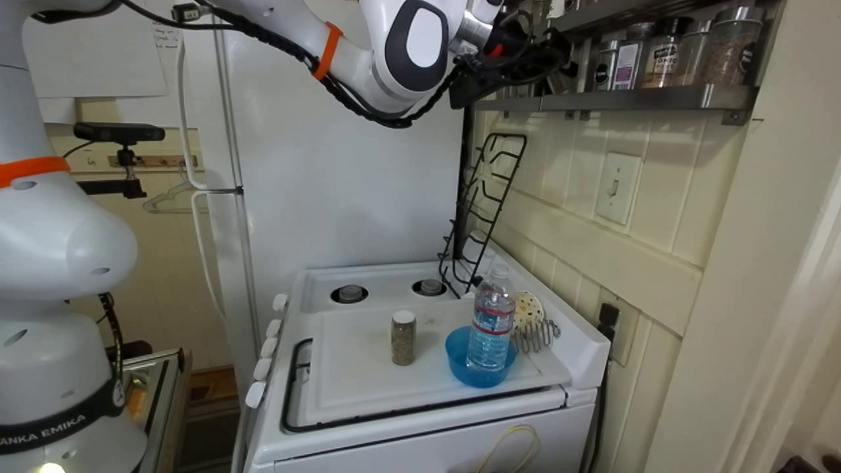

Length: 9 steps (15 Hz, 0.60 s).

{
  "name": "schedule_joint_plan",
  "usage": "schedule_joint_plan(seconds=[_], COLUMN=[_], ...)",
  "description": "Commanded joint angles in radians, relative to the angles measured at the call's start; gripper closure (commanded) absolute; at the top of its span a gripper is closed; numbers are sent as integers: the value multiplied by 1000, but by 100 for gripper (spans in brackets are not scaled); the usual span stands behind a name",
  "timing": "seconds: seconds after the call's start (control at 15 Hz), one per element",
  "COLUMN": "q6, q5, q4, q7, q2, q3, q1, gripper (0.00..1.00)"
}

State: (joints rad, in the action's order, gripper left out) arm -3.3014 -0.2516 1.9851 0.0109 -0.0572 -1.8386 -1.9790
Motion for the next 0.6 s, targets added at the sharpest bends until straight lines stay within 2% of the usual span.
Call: schedule_joint_plan(seconds=[0.0,0.13,0.33,0.53], q6=[37,26,-47,-155], q5=[6,19,37,55], q4=[10,7,10,14], q7=[-2,9,31,51], q2=[24,7,-37,-131], q3=[-29,-30,-26,0], q1=[-10,-16,-22,-33], gripper=[76,76,76,76])
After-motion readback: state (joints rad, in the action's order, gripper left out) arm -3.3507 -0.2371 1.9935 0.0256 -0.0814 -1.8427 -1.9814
